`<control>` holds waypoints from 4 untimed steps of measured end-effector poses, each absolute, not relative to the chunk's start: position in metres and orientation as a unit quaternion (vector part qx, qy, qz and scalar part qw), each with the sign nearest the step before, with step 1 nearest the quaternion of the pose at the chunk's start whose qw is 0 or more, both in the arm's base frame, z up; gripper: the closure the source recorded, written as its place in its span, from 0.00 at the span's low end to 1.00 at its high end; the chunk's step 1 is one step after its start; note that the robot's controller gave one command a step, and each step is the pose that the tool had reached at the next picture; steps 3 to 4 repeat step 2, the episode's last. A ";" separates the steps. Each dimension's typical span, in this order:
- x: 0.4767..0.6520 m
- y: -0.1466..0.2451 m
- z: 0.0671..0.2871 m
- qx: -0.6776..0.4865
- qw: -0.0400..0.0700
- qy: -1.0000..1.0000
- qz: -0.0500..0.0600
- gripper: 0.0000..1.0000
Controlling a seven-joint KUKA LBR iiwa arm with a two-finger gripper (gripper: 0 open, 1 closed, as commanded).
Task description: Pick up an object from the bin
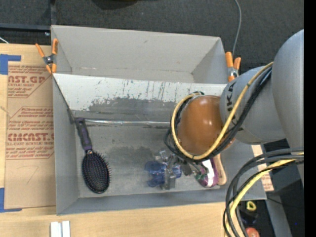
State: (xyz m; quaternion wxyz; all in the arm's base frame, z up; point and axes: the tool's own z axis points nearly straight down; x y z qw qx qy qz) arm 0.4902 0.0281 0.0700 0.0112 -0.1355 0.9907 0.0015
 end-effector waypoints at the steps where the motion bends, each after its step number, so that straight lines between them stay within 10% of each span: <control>1: 0.487 0.028 0.095 -0.136 0.006 0.991 0.002 1.00; 4: 0.490 0.029 0.127 -0.135 0.011 0.991 0.001 1.00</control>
Offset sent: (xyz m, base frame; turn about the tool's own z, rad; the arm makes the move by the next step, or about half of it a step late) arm -0.0032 0.0002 0.0480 0.0001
